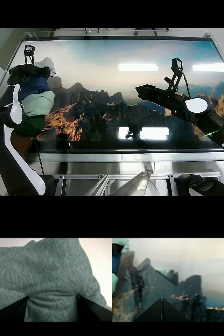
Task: Fold the shirts.
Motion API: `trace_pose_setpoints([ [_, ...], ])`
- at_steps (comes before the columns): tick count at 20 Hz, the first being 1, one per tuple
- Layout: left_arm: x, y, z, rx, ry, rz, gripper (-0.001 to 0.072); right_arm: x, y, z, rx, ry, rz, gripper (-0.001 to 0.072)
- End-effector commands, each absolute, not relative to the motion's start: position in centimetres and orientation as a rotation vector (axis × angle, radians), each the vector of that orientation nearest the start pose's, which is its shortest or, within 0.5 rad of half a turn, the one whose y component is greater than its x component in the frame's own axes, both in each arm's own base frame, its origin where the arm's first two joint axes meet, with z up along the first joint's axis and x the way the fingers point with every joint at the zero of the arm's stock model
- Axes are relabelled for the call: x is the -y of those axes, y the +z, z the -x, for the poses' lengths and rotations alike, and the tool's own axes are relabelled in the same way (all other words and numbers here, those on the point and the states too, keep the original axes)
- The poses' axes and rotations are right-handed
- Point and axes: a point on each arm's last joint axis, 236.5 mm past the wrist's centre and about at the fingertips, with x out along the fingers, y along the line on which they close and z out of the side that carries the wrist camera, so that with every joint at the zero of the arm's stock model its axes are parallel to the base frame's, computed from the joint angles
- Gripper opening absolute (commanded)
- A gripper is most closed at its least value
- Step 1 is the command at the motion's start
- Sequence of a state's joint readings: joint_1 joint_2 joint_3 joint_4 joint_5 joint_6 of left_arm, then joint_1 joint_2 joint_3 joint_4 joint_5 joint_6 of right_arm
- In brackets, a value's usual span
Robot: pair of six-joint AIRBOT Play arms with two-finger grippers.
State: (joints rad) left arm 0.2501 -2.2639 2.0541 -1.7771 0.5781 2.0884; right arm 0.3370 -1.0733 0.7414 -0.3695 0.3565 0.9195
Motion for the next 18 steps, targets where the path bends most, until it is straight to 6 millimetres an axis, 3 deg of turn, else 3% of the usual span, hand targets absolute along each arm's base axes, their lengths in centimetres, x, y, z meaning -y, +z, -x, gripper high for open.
trace_pose_setpoints([
  [1, -14.5, -11.8, -66.7, -0.849, -0.018, -0.329, 0.0357, -22.0, 7.4, -39.4, -0.636, 0.516, -0.497, 0.0014],
  [2, -13.9, -11.3, -66.7, -0.851, -0.026, -0.354, 0.0019, -22.0, 7.4, -39.4, -0.636, 0.516, -0.497, 0.0014],
  [5, -11.3, -6.6, -68.0, -0.769, -0.044, -0.374, 0.003, -22.0, 7.4, -39.4, -0.636, 0.516, -0.497, 0.0014],
  [8, -7.3, 1.9, -69.0, -0.632, -0.068, -0.413, 0.003, -22.0, 7.4, -39.4, -0.636, 0.516, -0.498, 0.0014],
  [11, -1.9, 9.3, -68.0, -0.536, -0.143, -0.327, 0.003, -22.2, 7.3, -39.1, -0.645, 0.528, -0.498, 0.0014],
  [14, 5.1, 11.2, -63.5, -0.647, -0.347, -0.166, 0.0029, -23.2, 7.0, -38.0, -0.685, 0.579, -0.497, 0.0014],
  [18, 16.9, 12.7, -52.0, -0.871, -0.749, 0.008, 0.0028, -24.1, 6.7, -36.6, -0.736, 0.64, -0.494, 0.0014],
])
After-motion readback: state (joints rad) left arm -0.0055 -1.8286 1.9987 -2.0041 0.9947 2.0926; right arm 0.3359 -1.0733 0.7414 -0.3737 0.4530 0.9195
